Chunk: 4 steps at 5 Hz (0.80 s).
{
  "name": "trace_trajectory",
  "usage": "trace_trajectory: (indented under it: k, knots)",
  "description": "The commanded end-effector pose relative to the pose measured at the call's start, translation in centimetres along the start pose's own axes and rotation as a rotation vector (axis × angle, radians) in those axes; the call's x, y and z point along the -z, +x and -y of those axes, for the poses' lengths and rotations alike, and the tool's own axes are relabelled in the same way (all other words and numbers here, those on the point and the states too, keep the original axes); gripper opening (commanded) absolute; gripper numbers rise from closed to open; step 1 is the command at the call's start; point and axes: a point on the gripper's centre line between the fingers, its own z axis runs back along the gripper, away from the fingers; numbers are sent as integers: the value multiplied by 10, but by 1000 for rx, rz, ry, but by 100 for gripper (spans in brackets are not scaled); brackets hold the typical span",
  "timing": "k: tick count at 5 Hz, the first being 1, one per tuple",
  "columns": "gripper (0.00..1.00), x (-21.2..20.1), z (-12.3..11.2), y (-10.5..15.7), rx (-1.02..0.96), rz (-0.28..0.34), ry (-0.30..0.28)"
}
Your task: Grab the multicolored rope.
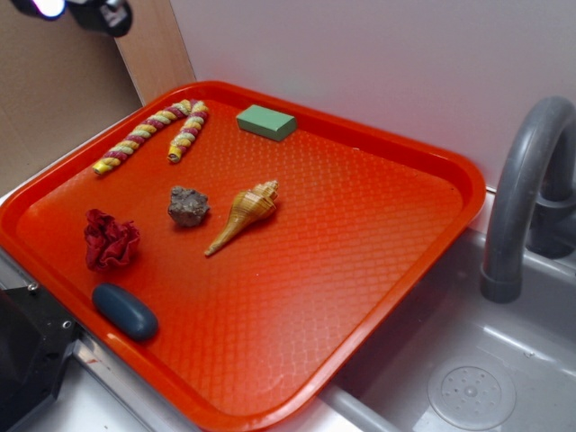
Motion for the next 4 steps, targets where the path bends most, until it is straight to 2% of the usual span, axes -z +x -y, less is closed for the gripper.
trace_trajectory:
  k: [1, 3, 4]
  knots:
    - [100, 55, -45, 44, -100, 68, 88]
    - [100, 121, -62, 59, -101, 50, 121]
    - [100, 150, -70, 64, -87, 18, 107]
